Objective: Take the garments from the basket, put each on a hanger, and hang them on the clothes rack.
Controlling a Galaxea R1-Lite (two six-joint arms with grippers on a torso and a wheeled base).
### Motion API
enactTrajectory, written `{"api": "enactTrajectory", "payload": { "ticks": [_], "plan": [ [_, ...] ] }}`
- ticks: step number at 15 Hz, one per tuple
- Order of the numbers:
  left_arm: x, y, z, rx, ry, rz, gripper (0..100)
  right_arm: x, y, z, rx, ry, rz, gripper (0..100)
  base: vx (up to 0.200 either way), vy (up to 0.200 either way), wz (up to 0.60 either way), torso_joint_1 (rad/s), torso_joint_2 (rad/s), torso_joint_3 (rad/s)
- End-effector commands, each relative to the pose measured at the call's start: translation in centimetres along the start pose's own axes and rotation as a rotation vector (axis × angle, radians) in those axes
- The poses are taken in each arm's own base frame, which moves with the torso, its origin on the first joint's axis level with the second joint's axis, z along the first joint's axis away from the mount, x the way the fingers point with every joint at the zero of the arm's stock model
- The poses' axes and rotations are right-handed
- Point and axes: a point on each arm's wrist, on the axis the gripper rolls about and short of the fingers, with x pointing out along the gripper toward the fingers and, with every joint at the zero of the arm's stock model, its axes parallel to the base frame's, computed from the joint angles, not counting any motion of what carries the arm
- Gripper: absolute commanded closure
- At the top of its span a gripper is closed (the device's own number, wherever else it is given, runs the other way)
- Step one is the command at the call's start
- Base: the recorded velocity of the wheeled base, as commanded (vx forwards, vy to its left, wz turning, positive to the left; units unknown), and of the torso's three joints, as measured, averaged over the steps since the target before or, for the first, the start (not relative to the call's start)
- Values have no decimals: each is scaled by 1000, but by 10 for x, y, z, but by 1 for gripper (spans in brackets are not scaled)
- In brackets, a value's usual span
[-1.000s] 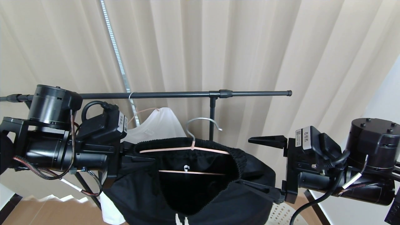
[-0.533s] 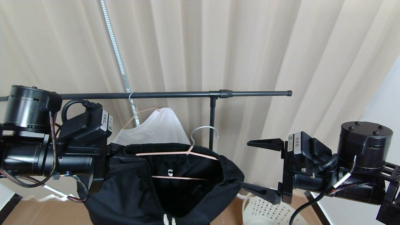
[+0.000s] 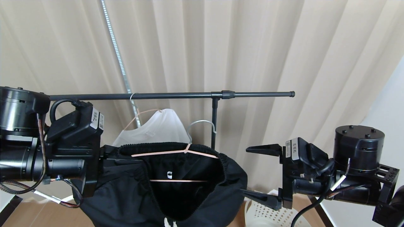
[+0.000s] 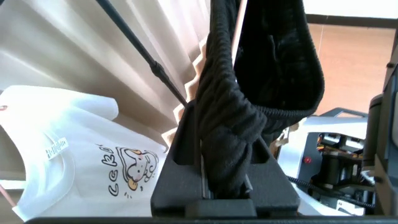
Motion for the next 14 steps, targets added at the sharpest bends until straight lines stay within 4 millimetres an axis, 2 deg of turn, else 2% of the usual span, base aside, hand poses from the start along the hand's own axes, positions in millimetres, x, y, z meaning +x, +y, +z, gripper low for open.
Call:
{"api": "enactTrajectory", "payload": {
  "ticks": [1, 2, 8, 14],
  "plan": [
    [-6, -1, -1, -10, -8, 13, 100, 0, -10, -10, 32, -9, 48, 0, 0, 0, 0, 0, 0, 0],
    [-10, -2, -3, -24, -14, 18, 100, -4, -17, -13, 45, -26, 66, 0, 0, 0, 0, 0, 0, 0],
    [-19, -7, 5, -87, -55, 20, 100, 11, -31, -36, 103, -3, 108, 0, 0, 0, 0, 0, 0, 0],
    [-24, -11, 11, -136, -81, 27, 100, 24, -36, -56, 149, 7, 178, 0, 0, 0, 0, 0, 0, 0]
  ]
}}
